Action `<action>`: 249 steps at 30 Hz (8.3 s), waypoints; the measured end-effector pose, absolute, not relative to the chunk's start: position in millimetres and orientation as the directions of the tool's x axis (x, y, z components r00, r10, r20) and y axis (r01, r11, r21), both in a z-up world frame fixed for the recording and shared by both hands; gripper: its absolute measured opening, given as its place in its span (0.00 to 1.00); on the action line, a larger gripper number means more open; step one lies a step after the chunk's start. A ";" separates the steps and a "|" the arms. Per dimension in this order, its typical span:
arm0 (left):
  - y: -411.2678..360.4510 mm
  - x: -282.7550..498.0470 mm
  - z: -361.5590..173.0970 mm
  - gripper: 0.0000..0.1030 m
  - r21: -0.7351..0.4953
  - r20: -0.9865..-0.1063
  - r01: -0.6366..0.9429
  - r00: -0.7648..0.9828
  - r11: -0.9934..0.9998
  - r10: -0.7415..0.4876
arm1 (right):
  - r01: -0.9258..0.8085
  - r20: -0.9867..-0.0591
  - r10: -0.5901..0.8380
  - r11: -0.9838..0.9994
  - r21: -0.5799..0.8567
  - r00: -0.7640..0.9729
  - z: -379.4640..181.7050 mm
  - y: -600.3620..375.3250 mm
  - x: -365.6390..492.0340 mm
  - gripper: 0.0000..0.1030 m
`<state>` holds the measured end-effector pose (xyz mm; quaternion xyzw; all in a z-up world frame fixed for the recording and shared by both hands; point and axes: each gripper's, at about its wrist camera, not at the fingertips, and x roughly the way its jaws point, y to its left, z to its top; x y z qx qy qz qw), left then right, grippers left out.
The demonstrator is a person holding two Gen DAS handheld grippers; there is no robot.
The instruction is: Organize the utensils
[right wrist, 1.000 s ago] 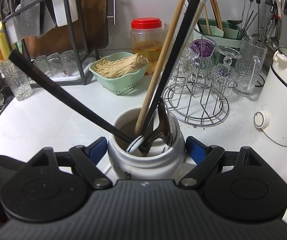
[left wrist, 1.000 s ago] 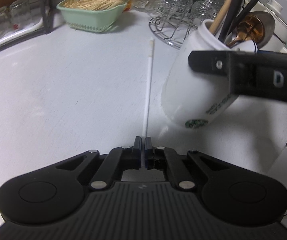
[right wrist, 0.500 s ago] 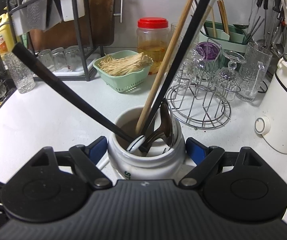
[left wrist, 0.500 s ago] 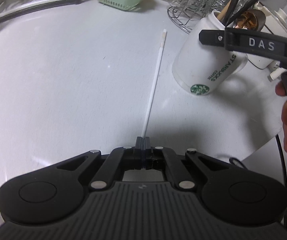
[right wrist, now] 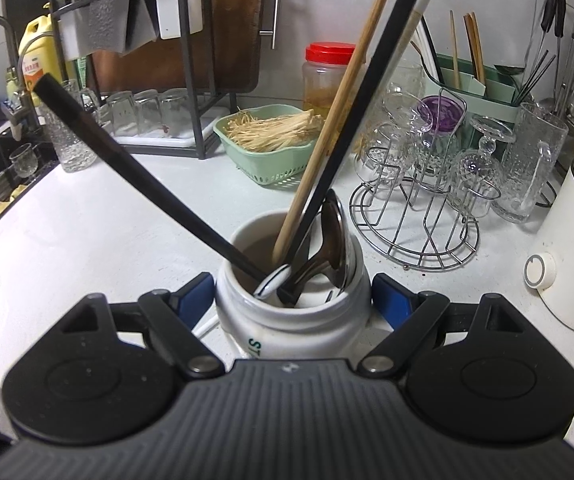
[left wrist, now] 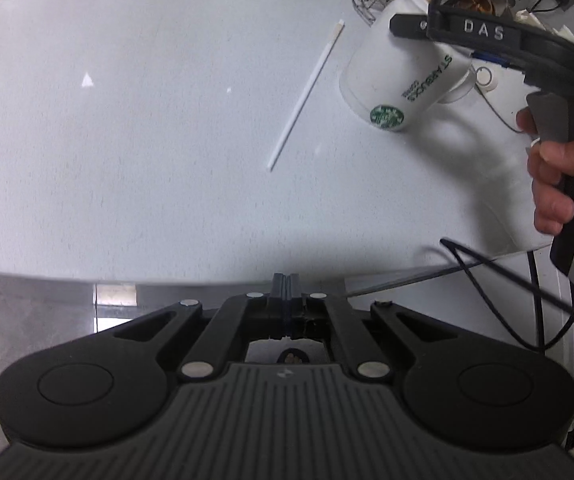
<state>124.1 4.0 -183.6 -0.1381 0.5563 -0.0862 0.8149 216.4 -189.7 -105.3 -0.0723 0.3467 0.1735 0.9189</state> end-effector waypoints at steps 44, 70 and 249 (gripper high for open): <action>-19.0 215.6 -187.2 0.04 -0.103 -0.855 0.264 0.469 0.959 -0.221 | -0.353 -0.665 0.243 0.935 -0.033 0.706 -105.2 -186.0 213.6 0.86; -1.4 126.8 -176.3 0.00 -0.274 -0.863 0.129 0.403 0.953 -0.303 | -0.394 -0.657 0.269 0.918 -0.045 0.704 -106.5 -187.8 210.6 0.86; 5.9 255.0 2.5 0.04 -0.200 -0.652 0.270 0.681 0.942 -0.334 | -0.372 -0.652 0.150 0.903 -0.215 0.743 -117.4 -165.4 195.4 0.89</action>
